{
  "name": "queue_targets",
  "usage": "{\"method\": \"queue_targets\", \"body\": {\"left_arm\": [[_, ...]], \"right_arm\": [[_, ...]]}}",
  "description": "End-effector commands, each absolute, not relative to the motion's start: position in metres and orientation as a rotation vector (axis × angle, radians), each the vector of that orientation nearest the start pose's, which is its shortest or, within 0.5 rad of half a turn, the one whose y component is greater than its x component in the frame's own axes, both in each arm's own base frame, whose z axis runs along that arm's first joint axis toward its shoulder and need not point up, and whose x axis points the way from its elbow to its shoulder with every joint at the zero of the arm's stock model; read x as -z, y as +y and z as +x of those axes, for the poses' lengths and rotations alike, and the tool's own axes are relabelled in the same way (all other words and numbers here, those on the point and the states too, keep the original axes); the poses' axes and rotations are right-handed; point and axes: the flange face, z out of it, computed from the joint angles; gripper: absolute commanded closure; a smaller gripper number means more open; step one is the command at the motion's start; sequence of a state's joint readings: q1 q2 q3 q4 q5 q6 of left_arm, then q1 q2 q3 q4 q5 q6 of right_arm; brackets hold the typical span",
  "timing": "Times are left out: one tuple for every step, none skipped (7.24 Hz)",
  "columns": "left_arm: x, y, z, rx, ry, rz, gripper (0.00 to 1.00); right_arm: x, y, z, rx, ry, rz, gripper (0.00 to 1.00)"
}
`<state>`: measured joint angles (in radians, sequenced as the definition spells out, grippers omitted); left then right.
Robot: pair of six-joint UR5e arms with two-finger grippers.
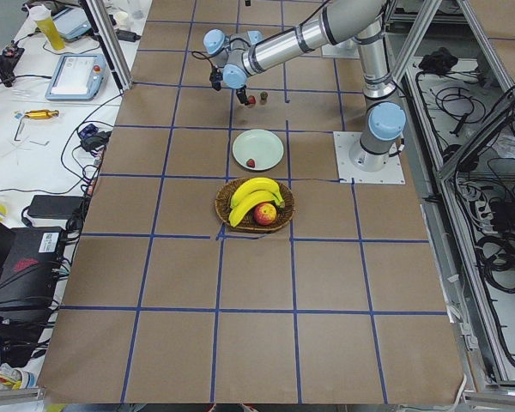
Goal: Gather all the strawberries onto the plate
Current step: 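Move the open left gripper over the two remaining strawberries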
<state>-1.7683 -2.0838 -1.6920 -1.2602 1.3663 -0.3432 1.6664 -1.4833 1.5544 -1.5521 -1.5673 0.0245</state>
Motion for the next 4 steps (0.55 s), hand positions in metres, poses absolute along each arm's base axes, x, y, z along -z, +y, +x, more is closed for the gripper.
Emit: {"method": "queue_targets", "body": {"left_arm": [[-0.1665, -0.5442, -0.2733, -0.634, 3.193, -0.306, 0.0], [-0.1663, -0.5434, -0.274, -0.639, 3.194, -0.294, 0.0], [-0.1633, -0.5433, -0.2731, -0.651, 3.193, -0.276, 0.0], [-0.1609, -0.5421, -0.2738, -0.66, 3.189, -0.274, 0.0]], "right_arm": [[-0.4502, -0.5038, 0.1823, -0.14, 3.139, -0.111, 0.0], [-0.4503, -0.5036, 0.1832, -0.138, 3.137, -0.113, 0.0], [-0.4496, -0.5034, 0.1832, -0.14, 3.137, -0.113, 0.0], [-0.4502, -0.5035, 0.1832, -0.14, 3.137, -0.113, 0.0]]}}
